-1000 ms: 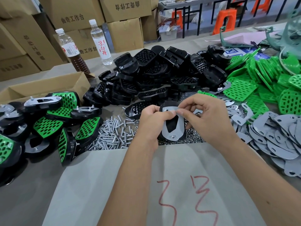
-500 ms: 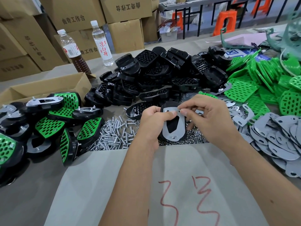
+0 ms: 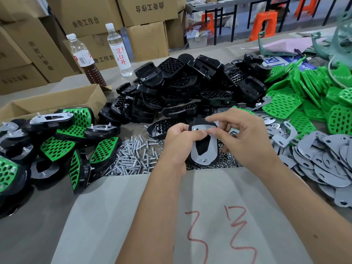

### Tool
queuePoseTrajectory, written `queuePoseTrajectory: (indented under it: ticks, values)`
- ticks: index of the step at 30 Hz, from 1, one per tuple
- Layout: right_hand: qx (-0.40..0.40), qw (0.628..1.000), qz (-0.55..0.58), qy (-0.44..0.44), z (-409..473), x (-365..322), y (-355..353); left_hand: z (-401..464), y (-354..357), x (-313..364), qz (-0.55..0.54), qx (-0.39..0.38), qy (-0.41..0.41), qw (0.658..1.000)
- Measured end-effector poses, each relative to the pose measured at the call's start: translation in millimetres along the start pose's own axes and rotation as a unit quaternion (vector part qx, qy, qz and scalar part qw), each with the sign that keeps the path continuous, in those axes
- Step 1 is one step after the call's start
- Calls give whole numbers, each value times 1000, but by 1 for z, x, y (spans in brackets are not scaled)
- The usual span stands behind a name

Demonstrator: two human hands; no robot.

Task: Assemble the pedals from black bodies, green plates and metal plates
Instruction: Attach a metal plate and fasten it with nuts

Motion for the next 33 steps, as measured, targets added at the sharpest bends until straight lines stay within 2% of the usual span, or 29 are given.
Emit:
queuePoseTrajectory:
  ticks: [6,15,21,33]
  values:
    - [-12,1000,-7,0,-1,2,0,2,0,-2,-36,24,-12,999]
    - [11,1000,-4,8,0,4,-1,1,3,-2,-12,27,-4,1000]
    - [-10,997,43,63,1,9,-4,-2,3,0,-9,11,5,1000]
    - [-55,994,65,69,5,16,-7,1,0,-2,-4,2,-5,1000]
Point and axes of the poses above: each hand's wrist, its own z-axis towards the middle knuckle, its own y-axis out of the palm, x = y × z, the point moved 2 cm from there along z, towards the middle knuckle, and after that the axes turned 11 degrees about x, right-handed, at the moved point
